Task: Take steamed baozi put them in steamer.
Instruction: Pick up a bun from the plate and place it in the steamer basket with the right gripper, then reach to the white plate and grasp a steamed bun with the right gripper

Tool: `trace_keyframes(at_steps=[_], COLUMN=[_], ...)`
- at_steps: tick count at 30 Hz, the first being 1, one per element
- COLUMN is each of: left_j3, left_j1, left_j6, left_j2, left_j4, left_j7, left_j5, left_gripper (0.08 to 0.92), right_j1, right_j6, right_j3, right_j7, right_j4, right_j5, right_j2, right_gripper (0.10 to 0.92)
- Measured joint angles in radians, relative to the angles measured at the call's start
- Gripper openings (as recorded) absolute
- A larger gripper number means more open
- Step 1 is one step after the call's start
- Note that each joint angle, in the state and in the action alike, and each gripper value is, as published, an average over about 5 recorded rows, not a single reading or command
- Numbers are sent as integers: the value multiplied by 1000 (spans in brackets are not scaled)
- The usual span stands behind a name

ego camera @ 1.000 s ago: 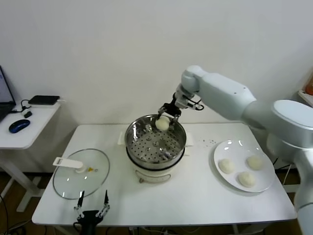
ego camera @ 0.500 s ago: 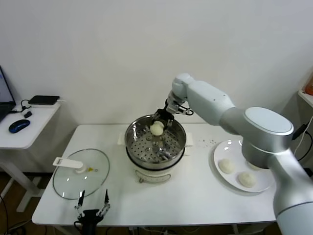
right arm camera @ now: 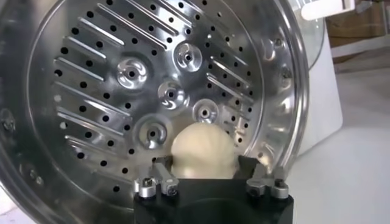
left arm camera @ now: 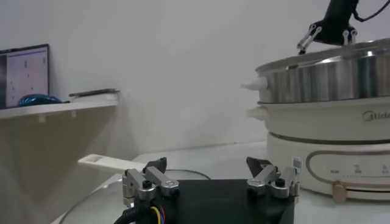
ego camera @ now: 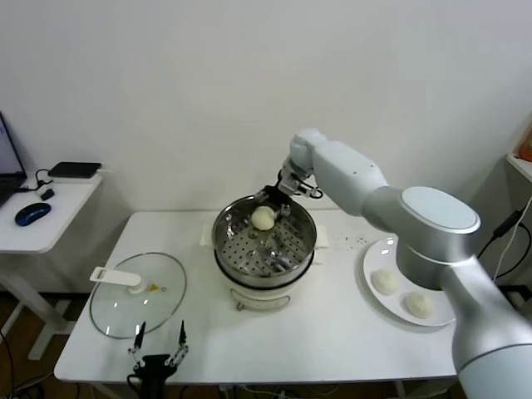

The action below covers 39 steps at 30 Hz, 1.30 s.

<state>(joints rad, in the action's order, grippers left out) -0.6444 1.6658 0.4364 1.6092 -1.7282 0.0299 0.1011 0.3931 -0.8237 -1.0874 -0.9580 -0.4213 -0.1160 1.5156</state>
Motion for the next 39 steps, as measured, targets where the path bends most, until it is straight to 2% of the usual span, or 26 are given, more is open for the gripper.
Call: trace_keyframes(at_steps=[9,21,25,31,35,39], left_j3=[-1,-3,-2,-2,-6,-9], left_j1=[8,17,17,19,18,18], left_j6=[-1,-6,-7,-7,-7,-9], left_j2=[0,0,0,0,0,0], left_j4=[-12,-22,-19,-18,-19,-19], left_j7=[0,0,0,0,0,0], left_j5=[3,3,2,2,2,2], left_gripper=[823,823,823,823,823,823], right_j1=[54,260,321,383,398,393], right_j6=[0,37,157,474,656,775], right_j3=[-72,-401,-498,-609,-655,-677], right_j7=[-32,27,54,66,47,10], right_j4=[-81,-450,-573,-718,-777,-805], right_j5=[142,506,592,673,700,703], right_j2=[-68,-347,-437,-550,-611,-659], right_gripper=[823,823,823,823,823,823])
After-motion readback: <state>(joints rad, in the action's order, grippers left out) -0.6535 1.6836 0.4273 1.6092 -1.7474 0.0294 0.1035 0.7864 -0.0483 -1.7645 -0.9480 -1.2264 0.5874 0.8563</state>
